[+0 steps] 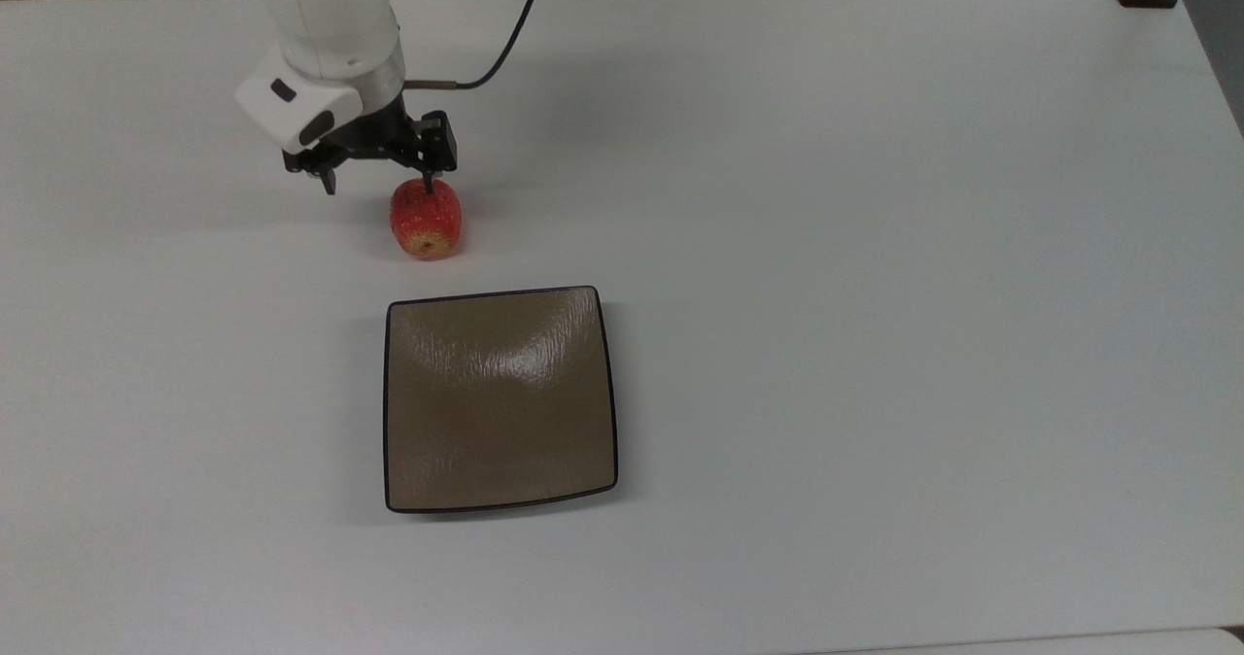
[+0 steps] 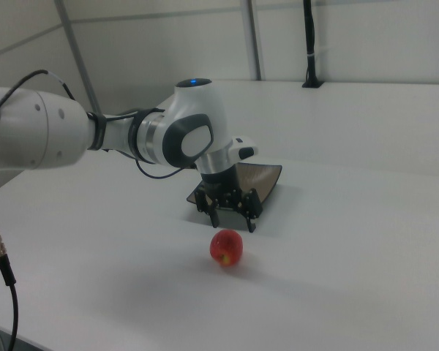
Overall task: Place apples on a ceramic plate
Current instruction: 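Move the open gripper over the red apple and lower it, then close the gripper around the red apple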
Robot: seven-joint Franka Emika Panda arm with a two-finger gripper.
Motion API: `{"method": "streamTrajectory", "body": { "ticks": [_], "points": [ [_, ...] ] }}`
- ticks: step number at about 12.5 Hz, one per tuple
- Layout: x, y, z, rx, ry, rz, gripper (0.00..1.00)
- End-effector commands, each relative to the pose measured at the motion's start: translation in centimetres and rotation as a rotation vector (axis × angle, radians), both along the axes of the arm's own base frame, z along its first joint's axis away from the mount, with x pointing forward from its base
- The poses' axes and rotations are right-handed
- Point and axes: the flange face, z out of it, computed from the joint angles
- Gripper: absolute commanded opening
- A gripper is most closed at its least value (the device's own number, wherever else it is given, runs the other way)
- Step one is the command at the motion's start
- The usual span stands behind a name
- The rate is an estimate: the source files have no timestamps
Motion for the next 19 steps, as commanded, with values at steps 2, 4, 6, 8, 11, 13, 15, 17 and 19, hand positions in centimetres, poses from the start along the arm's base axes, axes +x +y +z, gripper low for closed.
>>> {"method": "streamTrajectory", "body": {
  "ticks": [2,4,6,8,11,13,15,17,19],
  "points": [
    [0.2,0.9,-1.8,-0.007,0.013,0.035,1.00],
    [0.2,1.3,-2.1,-0.006,0.018,0.041,1.00],
    [0.2,1.5,-2.4,-0.005,0.024,0.044,1.00],
    [0.1,2.5,-3.4,0.000,0.042,0.056,1.00],
    [0.2,2.7,-4.3,0.000,0.054,0.062,1.00],
    [0.3,2.8,-4.7,0.000,0.057,0.066,1.00],
    [0.0,3.0,-5.3,-0.013,0.071,0.079,0.63],
    [0.0,3.0,-5.3,-0.015,0.071,0.080,0.43],
    [0.1,3.2,-5.0,-0.014,0.065,0.083,0.43]
  ]
}}
